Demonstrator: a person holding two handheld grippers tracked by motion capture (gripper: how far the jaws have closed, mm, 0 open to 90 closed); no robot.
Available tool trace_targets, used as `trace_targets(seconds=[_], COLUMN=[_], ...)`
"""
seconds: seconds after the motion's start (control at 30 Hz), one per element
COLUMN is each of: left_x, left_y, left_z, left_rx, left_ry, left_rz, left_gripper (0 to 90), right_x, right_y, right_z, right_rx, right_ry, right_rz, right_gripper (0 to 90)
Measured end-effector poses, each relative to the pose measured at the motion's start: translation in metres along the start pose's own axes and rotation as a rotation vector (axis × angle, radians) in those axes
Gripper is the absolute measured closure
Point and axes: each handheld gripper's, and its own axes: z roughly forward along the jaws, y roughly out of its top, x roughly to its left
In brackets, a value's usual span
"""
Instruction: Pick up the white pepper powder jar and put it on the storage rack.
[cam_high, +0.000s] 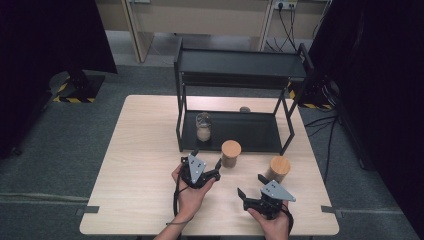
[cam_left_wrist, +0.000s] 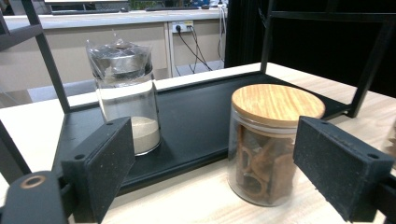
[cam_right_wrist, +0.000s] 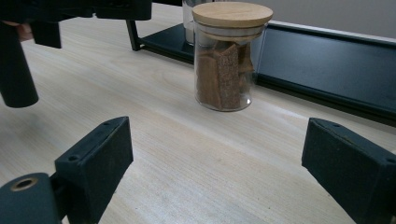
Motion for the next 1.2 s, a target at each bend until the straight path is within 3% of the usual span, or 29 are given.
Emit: trace_targets(seconds=[1.2], left_x=[0.004], left_y=[0.0], left_z=[-0.058], left_rx=[0.021], left_ry=[-0.119], left_rz=[-0.043], left_gripper=[12.5], right_x=[0.0], right_y=[0.0], right_z=[0.0], right_rx=[-0.002], right_ry=[-0.004], right_rz=[0.002], right_gripper=[9.2])
